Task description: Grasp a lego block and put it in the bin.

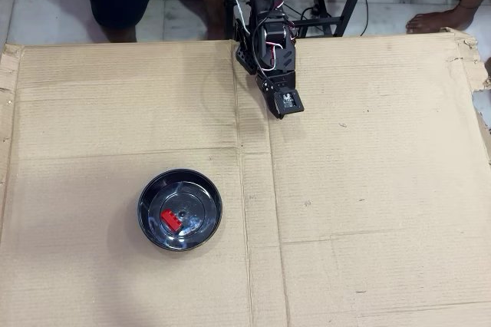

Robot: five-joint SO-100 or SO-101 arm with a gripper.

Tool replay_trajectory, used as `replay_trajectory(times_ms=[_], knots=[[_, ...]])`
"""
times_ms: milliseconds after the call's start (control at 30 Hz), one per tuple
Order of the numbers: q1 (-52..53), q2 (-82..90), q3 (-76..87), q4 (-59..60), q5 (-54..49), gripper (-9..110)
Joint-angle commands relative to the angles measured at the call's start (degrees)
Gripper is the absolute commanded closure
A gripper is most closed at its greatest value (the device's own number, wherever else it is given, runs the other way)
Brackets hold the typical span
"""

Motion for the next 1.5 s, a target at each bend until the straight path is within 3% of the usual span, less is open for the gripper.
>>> replay_trajectory(times_ms=[0,700,1467], knots=[[0.44,0.35,0.79,0.7,0.18,101],[0.44,1.23,0.79,17.75,0.35,101],[0.26,1.23,0.79,17.67,-0.09,101]])
